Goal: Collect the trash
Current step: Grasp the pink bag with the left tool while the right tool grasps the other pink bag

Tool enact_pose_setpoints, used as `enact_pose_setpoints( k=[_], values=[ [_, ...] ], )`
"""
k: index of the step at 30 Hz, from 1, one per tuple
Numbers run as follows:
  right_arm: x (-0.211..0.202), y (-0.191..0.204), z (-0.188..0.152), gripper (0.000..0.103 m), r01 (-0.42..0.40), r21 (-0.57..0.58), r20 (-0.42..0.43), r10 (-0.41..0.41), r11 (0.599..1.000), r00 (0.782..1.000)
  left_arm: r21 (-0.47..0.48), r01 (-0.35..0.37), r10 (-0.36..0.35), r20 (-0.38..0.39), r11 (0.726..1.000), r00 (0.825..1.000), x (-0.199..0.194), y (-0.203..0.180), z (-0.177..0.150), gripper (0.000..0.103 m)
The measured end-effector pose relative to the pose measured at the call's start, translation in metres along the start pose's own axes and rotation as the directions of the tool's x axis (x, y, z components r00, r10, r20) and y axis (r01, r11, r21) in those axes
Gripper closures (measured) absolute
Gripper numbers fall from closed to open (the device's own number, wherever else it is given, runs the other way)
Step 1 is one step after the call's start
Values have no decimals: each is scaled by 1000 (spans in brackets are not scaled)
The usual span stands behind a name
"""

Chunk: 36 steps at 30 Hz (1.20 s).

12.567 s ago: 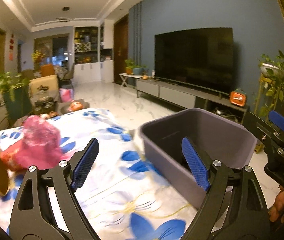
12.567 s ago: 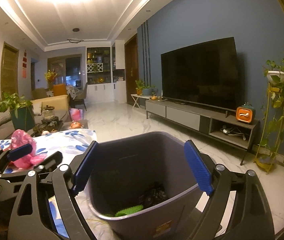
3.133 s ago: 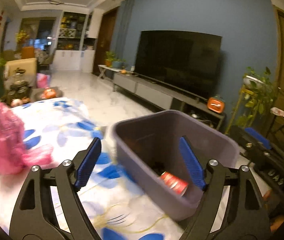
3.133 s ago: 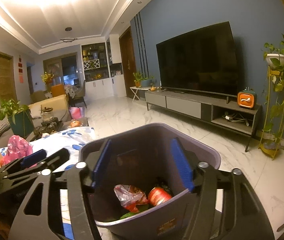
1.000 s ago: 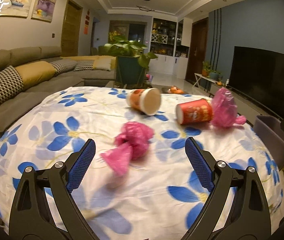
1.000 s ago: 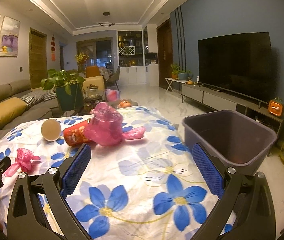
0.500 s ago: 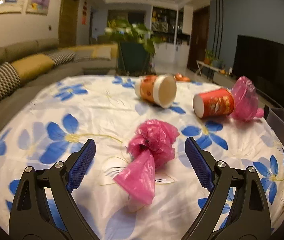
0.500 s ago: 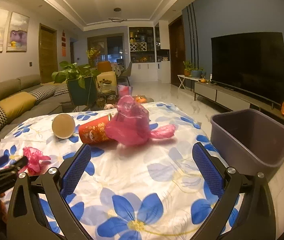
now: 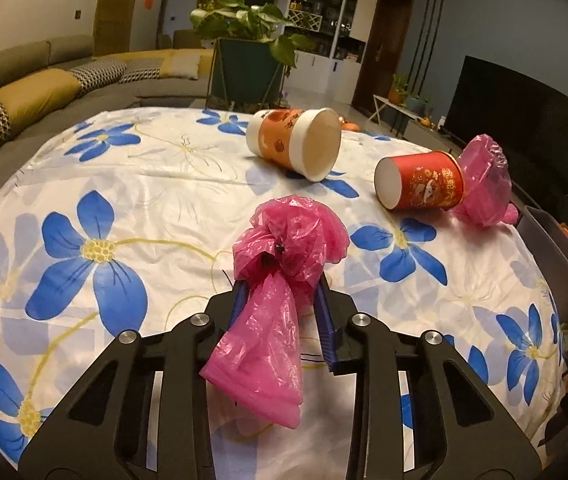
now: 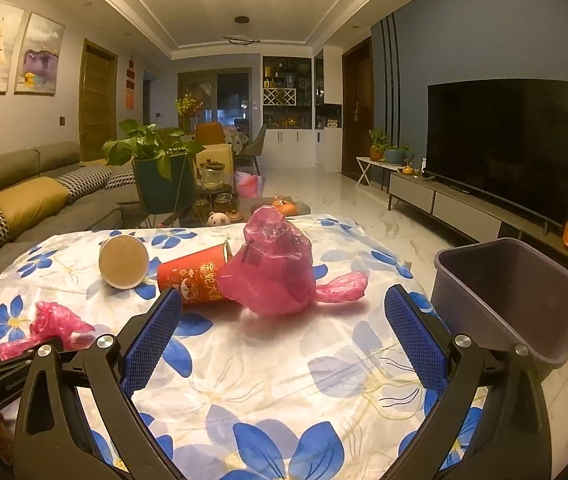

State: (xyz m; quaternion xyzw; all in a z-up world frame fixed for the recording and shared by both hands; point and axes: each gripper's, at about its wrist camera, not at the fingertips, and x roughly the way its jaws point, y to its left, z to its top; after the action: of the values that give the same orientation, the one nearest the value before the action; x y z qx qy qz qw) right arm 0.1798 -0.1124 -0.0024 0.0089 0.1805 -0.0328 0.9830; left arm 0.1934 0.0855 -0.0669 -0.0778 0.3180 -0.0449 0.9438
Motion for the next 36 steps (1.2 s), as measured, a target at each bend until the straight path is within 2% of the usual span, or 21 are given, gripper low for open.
enact_pose_setpoints(
  k=[15,27,32,36],
  values=[
    [32,-12,10,6,19,26,-24,-19,999,1000,-11,-27,28,174,1000,984,-47,-17,30,74],
    [66,-15,24,13,-26,46,-11,26,999,1000,-12,-41,43,202,999,979,-40,-25,40,74],
    [84,-13,24,23,-37,38,-37,38,999,999,-16,-43,45,194,999,980,-35,-24,40,74],
    [99,-15,17,39,-65,49,-100,70,997,993,-23,-37,41,186,999,982,-31,-23,39,74]
  ],
)
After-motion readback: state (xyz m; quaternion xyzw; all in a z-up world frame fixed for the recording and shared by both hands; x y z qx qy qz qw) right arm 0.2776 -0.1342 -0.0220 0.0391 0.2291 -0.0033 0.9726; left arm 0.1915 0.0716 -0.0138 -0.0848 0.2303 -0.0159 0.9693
